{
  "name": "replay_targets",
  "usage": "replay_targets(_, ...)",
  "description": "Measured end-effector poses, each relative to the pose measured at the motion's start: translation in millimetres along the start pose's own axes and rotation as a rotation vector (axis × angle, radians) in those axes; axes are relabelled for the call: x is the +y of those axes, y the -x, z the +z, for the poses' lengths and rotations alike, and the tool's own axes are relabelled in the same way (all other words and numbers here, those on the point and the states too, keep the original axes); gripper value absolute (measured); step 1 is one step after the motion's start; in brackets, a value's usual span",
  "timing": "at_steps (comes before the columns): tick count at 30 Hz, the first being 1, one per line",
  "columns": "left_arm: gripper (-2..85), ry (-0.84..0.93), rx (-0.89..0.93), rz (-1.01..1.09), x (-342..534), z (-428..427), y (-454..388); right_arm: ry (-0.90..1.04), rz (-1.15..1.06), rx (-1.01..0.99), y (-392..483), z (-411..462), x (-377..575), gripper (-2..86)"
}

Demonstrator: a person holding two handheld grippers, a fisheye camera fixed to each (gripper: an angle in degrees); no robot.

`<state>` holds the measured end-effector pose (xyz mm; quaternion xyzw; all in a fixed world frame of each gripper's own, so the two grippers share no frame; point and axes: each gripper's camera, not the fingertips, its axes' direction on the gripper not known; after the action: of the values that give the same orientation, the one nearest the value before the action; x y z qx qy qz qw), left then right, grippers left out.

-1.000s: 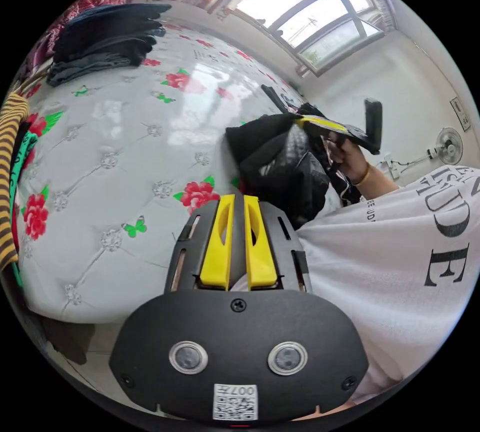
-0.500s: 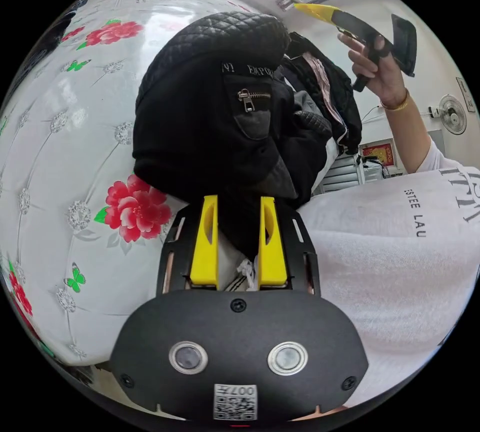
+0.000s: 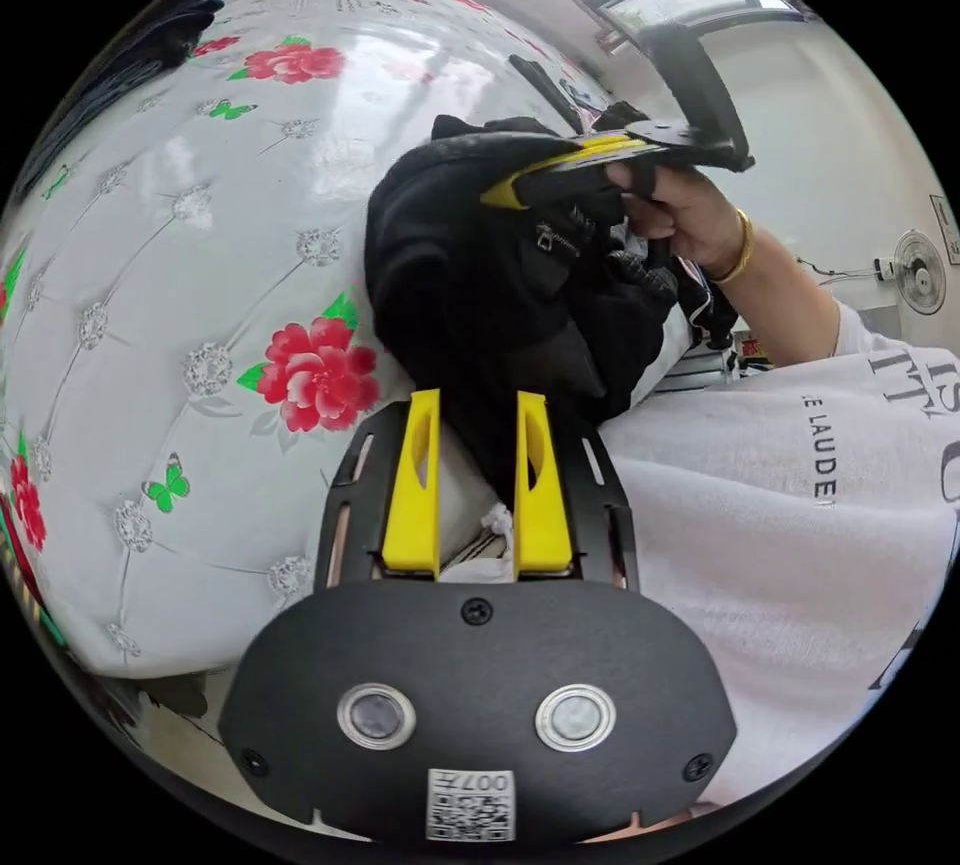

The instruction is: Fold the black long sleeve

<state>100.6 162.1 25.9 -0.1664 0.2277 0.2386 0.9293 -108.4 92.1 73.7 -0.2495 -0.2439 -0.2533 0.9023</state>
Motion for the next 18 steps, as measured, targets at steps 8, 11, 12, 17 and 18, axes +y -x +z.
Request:
replay_targets(8, 16.9, 0.167, -0.002, 0.261, -9, 36, -51, -0.400, 0.055, 0.233, 53, -89, 121, 8.1)
replay_targets(11, 16.8, 0.220, -0.049, 0.377, -18, 69, -77, -0.555, 0.142, 0.228, 65, -103, 153, 8.2)
replay_targets(12, 15.6, 0.229, -0.079, 0.405, -23, 83, -85, -0.580, 0.144, 0.233, 70, -108, 159, 8.2)
replay_targets(17, 0.4, 0.042, -0.161, 0.311, -36, 62, -73, -0.748, 0.075, 0.400, 142, -154, 216, 8.1)
replay_targets(18, 0.0, -0.028, -0.095, 0.285, -35, 40, -63, -0.768, 0.070, 0.418, 149, -159, 224, 8.1)
